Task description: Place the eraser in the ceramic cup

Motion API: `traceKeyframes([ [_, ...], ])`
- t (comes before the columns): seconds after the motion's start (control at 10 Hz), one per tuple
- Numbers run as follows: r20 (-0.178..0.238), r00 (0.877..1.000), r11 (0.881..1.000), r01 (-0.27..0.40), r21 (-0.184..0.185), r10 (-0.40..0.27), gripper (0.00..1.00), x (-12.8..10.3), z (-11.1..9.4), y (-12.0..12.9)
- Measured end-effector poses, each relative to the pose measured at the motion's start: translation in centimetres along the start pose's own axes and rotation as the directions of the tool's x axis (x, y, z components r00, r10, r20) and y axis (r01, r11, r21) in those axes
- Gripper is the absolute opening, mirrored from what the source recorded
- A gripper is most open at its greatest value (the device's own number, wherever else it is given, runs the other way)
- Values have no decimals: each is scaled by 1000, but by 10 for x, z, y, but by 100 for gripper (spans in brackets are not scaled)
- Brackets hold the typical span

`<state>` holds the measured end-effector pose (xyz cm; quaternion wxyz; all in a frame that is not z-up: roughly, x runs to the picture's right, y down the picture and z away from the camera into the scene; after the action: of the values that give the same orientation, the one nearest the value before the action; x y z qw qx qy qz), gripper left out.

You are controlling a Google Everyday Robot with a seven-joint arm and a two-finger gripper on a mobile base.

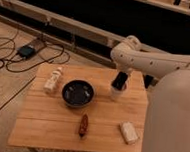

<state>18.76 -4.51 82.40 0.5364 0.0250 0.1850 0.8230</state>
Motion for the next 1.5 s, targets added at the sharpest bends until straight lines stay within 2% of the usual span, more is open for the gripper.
traceKeyframes([
  [0.3,22,1000,1000,11,6,-11,0,2,5,6],
  [0.4,25,1000,1000,13,11,-13,4,3,7,6],
  [0.5,27,1000,1000,14,16,-14,11,4,9,5],
  [0.8,33,999,999,16,42,-17,43,6,13,-1],
  [1.0,38,999,998,16,55,-18,59,6,13,-5],
  [1.5,39,999,998,15,57,-18,61,6,13,-5],
])
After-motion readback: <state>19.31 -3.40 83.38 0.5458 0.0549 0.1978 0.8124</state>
